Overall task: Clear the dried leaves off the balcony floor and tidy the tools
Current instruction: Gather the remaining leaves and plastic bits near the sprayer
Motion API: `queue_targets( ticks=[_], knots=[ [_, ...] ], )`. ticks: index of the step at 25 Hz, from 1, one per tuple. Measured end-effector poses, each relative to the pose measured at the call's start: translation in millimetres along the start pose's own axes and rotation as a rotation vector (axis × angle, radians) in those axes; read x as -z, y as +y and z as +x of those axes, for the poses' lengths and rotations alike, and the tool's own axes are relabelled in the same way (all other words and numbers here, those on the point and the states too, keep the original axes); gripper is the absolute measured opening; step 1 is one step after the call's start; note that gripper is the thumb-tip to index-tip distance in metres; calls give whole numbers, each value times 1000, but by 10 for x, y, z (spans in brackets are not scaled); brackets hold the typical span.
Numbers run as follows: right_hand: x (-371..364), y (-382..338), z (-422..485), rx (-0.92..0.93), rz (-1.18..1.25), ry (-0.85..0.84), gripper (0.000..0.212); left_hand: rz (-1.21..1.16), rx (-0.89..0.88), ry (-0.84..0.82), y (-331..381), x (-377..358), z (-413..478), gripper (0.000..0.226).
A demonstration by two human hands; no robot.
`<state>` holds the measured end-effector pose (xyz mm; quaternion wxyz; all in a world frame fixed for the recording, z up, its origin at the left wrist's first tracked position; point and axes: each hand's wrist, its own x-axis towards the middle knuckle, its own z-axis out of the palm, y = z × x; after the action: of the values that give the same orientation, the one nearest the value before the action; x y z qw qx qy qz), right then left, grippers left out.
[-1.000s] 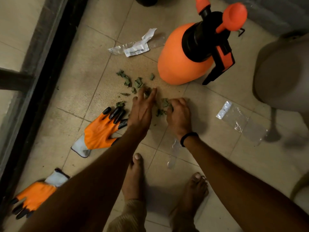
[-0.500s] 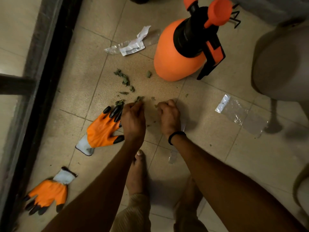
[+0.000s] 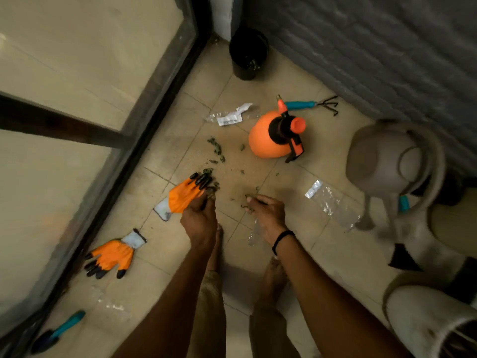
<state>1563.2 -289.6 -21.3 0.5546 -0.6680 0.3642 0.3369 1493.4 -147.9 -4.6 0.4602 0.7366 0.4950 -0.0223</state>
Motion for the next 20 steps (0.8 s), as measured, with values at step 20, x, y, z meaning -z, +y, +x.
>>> queue_targets(
  ticks=[20],
  knots=[
    [965, -1291, -5573, -62, -85, -632, 22, -1479, 381, 555, 2169, 3750, -4841, 25]
  ],
)
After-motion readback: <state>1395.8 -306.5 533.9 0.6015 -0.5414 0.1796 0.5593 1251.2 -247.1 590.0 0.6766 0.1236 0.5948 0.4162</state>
